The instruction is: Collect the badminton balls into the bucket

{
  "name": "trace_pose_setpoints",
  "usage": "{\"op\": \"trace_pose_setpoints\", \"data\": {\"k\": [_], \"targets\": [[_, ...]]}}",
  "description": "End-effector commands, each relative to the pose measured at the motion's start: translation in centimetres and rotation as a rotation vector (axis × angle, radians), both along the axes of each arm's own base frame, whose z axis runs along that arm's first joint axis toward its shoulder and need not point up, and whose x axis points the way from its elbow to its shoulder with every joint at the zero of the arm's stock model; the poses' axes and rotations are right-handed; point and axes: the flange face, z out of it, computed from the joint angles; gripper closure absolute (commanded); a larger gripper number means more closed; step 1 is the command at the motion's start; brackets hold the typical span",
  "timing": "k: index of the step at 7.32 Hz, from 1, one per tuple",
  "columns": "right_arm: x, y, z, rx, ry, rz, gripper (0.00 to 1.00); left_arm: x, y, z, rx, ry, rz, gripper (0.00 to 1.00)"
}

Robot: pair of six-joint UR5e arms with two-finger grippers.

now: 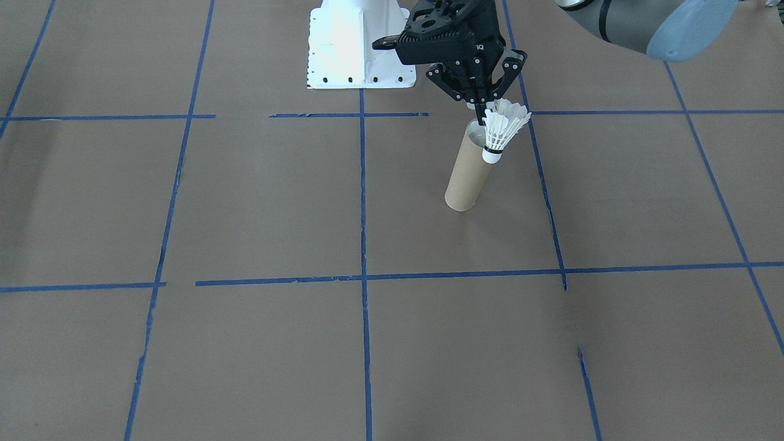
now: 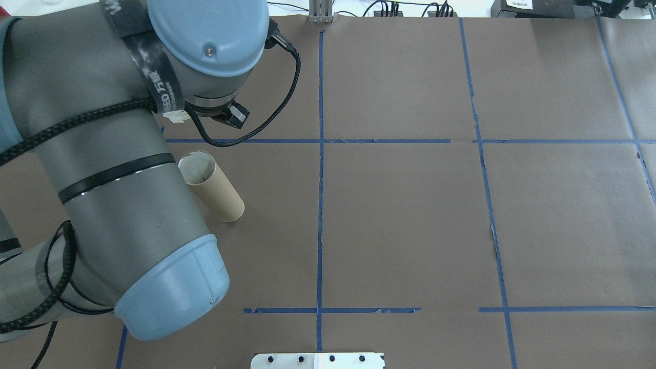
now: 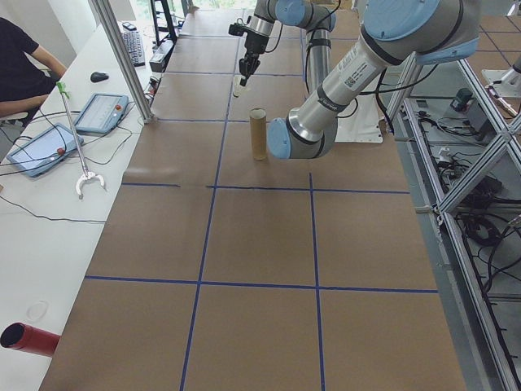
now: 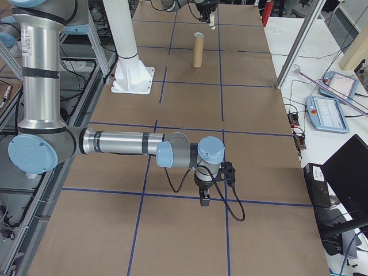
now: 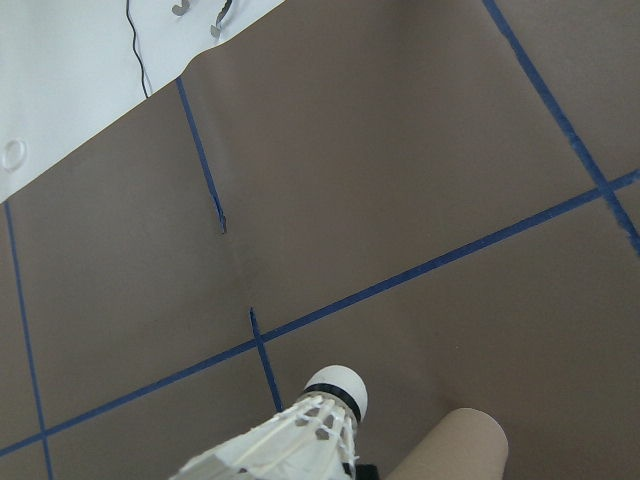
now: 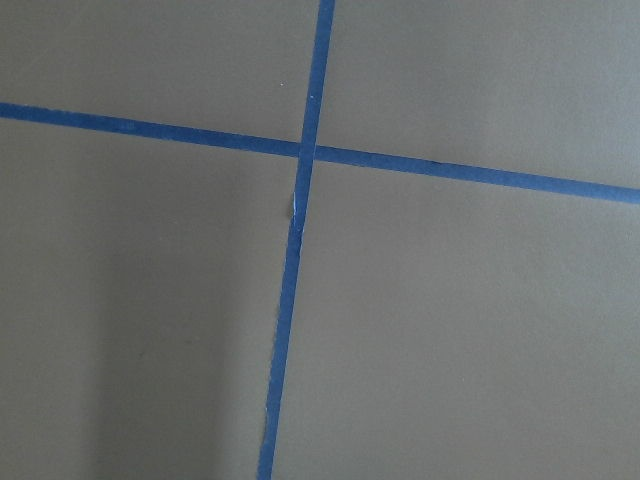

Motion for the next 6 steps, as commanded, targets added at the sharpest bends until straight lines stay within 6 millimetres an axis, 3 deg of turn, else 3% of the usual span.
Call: {"op": "trace_pose_setpoints", "data": {"k": [1,3,6], "targets": [[0.00,0.01,0.07,-0.001,0.000,0.000,0.00,0.17,0.42,-0.05,0.026,-0.037,0.052,1.00],[0.00,0.00,0.00,0.000,0.000,0.000,0.00,-0.69,0.84,-0.01,0.021,-0.043,0.051,1.00],[0.00,0.00,0.00,0.000,0.000,0.000,0.00,0.00,0.28,0.25,0.047,-0.123,0.197,1.00]]}}
